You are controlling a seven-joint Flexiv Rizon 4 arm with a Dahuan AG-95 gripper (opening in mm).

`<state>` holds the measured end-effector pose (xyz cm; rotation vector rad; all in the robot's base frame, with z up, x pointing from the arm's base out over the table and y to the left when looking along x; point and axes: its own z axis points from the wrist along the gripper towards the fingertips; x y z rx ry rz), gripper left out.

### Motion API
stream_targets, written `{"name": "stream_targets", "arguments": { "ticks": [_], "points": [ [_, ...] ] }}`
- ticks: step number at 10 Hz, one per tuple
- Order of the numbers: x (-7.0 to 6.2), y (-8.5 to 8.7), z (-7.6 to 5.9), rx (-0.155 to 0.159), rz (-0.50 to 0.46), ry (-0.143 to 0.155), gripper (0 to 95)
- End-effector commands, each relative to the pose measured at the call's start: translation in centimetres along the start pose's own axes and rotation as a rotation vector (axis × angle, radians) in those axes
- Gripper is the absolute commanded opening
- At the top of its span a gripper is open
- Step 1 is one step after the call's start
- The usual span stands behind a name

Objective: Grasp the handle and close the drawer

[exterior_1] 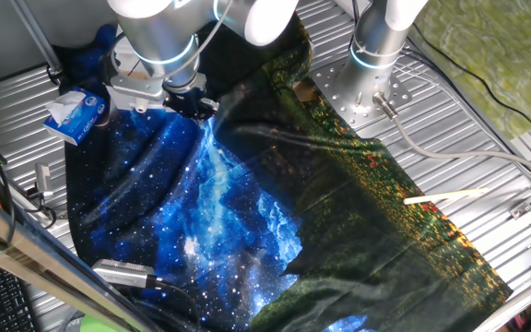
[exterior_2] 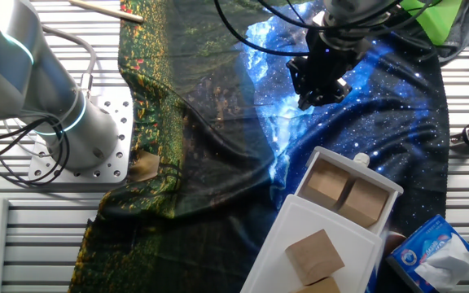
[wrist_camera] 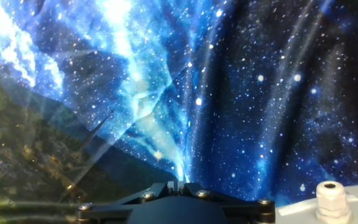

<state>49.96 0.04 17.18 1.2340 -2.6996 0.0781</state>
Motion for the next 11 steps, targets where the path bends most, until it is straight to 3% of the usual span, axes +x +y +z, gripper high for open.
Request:
{"name": "stream_targets", "arguments": {
  "ticks": [1,2,6,9,11],
  "points": [
    [-0.01,-0.04,0.02,0.006,-0.034,-0.011,0.0],
    [-0.01,-0.04,0.02,-0.007,-0.057,-0.019,0.0],
    [-0.01,-0.04,0.02,-0.007,-0.057,-0.018,0.0],
    [-0.01,-0.04,0.02,-0.003,-0.023,-0.025,0.0],
    [-0.01,-0.04,0.02,0.004,0.001,-0.015,0.0]
  ]
}}
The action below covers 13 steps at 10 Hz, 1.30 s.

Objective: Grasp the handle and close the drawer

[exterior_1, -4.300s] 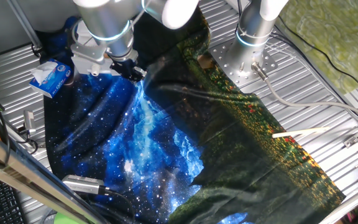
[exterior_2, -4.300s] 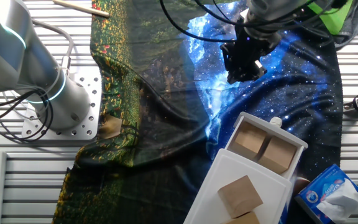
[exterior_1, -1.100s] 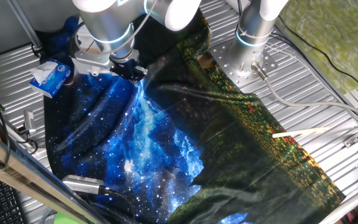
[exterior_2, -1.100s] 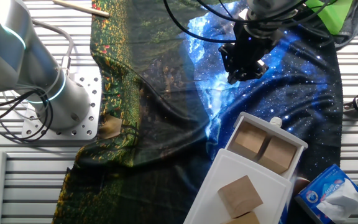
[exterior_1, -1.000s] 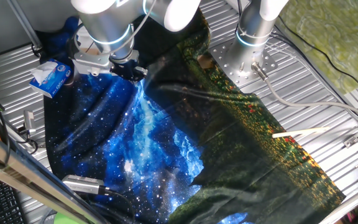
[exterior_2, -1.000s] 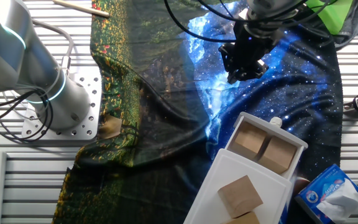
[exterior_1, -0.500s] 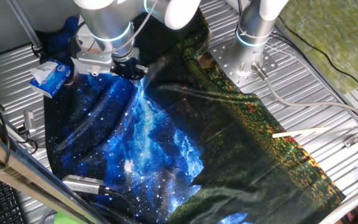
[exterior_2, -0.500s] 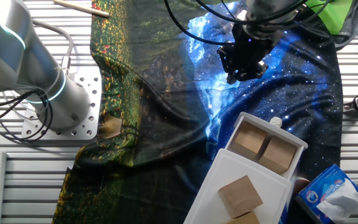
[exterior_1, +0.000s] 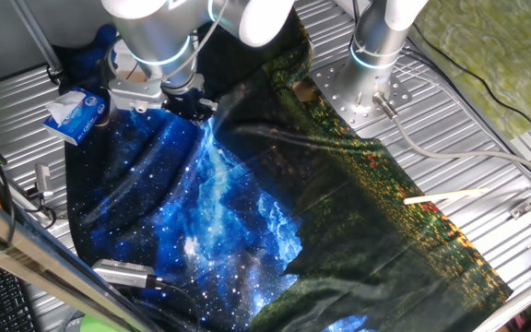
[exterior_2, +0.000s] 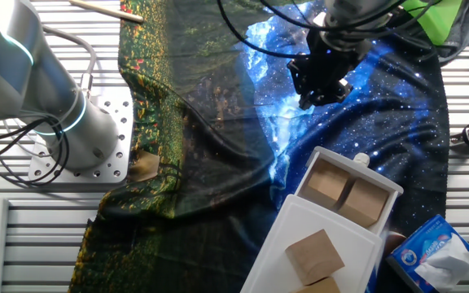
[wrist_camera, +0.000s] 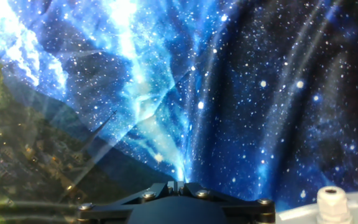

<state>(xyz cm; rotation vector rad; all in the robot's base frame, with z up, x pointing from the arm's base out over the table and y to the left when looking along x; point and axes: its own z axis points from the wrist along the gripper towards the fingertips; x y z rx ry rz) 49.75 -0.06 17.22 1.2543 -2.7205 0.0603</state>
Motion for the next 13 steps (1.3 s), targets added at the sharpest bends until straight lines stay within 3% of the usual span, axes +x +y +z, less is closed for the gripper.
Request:
{"name": "stream_targets", "arguments": {
  "ticks": [1,13],
  "points": [
    [-0.23,-0.14,0.03,0.003,0.008,0.013,0.0],
    [-0.25,-0.16,0.02,0.006,0.007,0.011,0.0]
  ]
}}
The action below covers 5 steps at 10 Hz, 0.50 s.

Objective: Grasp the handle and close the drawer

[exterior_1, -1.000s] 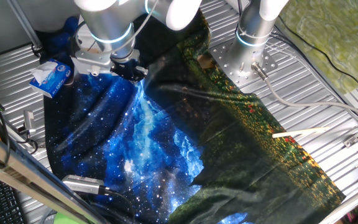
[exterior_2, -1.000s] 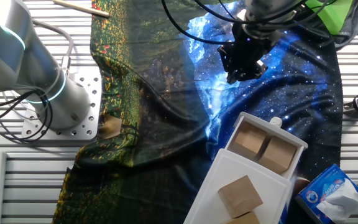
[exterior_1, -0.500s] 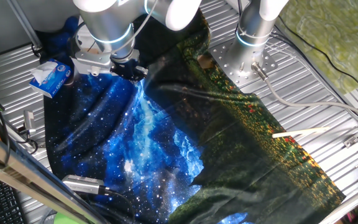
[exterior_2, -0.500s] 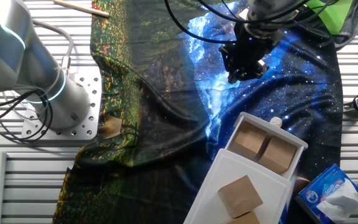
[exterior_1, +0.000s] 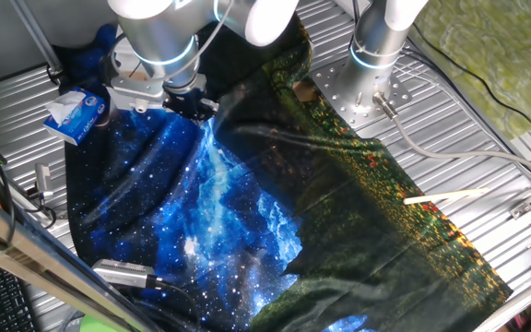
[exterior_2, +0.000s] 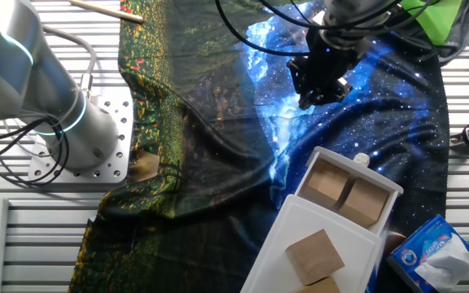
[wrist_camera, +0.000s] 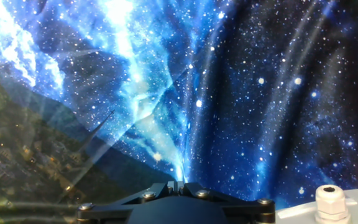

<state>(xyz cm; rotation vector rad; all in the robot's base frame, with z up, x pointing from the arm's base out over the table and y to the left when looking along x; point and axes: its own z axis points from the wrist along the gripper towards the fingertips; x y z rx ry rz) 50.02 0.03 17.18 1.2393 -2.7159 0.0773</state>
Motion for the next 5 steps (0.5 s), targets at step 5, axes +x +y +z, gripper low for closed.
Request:
{"name": "stream_targets", "arguments": {
  "ticks": [5],
  "points": [
    [-1.7,-3.1,-1.2,0.006,-0.016,0.006,0.0]
  ]
}}
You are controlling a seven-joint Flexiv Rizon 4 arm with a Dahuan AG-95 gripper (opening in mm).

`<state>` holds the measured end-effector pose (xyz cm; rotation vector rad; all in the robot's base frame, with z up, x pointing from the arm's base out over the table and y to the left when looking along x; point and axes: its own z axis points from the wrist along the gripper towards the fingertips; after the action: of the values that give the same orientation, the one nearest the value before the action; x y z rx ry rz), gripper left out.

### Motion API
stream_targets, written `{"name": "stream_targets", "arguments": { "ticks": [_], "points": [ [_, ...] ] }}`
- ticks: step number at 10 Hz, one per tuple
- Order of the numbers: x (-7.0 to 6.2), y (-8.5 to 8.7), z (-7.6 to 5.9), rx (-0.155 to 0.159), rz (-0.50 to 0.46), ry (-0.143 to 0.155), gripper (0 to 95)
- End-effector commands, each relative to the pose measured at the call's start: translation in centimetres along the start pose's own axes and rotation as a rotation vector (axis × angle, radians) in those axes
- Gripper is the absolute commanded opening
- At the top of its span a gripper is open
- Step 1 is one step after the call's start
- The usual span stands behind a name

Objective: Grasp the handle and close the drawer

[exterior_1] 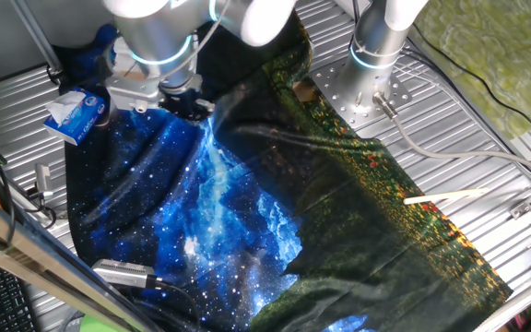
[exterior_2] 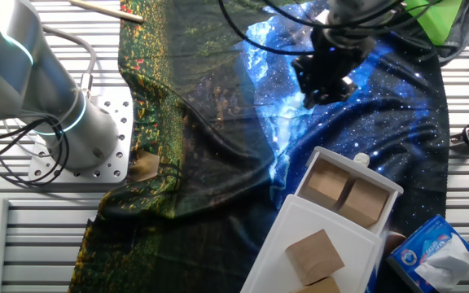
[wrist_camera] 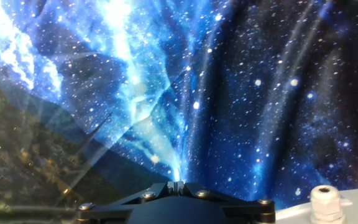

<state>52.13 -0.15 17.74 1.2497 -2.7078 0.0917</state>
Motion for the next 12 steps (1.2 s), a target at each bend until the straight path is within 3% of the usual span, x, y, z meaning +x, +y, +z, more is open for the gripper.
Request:
{"name": "stream_targets", "arguments": {
  "ticks": [1,3,7,8,12],
  "points": [
    [-0.7,-2.1,-0.5,-0.005,-0.011,-0.003,0.0],
    [-1.5,-4.9,-0.8,-0.007,-0.03,-0.01,0.0],
    [-1.7,-7.6,-0.2,-0.008,-0.057,-0.03,0.0],
    [-1.8,-8.0,0.0,-0.012,-0.064,-0.035,19.0],
    [-1.5,-10.0,0.5,-0.02,-0.07,-0.051,19.0]
  ]
}}
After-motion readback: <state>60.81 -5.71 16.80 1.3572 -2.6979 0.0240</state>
